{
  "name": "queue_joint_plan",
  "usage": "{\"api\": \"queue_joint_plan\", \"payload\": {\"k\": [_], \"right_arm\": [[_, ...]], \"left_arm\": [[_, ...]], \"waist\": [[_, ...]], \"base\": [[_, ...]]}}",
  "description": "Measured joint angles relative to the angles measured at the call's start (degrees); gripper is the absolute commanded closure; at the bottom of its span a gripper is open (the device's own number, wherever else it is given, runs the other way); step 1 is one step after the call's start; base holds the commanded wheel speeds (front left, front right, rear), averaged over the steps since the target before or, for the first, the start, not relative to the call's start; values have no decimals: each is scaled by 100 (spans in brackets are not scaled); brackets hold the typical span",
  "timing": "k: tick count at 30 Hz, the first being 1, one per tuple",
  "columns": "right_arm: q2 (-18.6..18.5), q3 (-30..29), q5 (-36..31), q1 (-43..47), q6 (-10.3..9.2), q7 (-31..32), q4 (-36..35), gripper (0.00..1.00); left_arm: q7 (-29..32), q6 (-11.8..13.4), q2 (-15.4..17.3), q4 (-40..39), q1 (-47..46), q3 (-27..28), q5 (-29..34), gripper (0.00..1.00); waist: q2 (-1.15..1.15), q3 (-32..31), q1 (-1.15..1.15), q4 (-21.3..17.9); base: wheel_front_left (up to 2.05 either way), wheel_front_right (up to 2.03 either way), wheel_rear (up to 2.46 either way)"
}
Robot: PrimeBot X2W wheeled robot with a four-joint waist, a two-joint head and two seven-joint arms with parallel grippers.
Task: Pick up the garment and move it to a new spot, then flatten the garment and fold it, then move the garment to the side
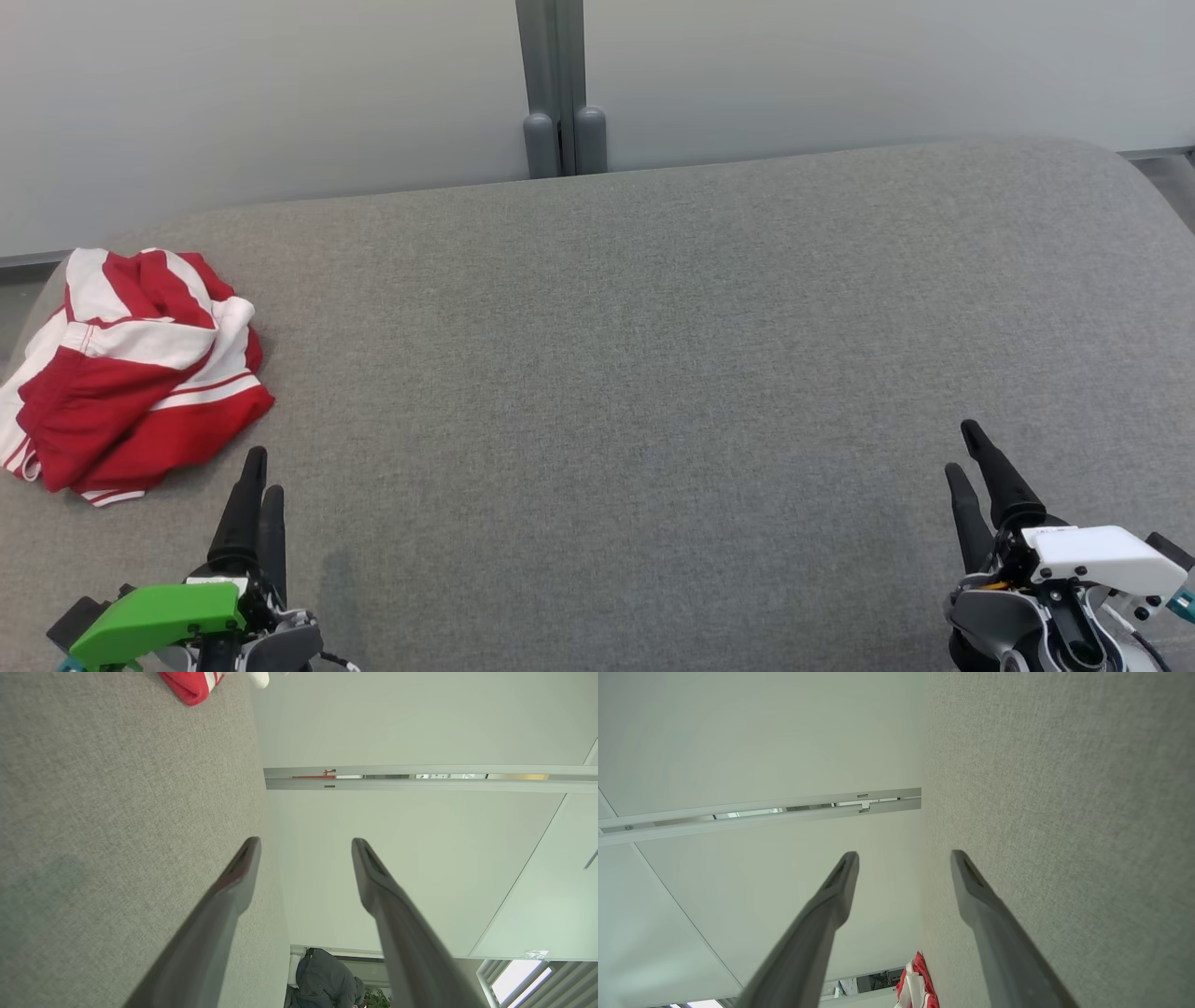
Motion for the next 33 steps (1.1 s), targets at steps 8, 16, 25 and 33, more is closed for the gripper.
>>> {"api": "queue_joint_plan", "payload": {"k": [8,16,25,33], "right_arm": [[-1,102,-299,2,-1,-216,-141,0],[-3,157,-877,30,-1,-415,-297,0],[-5,249,-1686,72,-1,-644,-489,0],[-8,370,-2536,85,-1,-812,-658,0]], "left_arm": [[-220,0,0,-107,-1,-65,304,0],[-430,0,0,-208,-1,-87,900,0],[-648,81,2,-420,-3,-175,1870,0],[-817,132,4,-548,-1,-279,2936,0]], "waist": [[0,5,0,1],[0,7,0,-3],[0,11,0,-18],[0,22,0,-27]], "base": [[0,0,0],[0,0,0],[0,0,0],[0,0,0]]}}
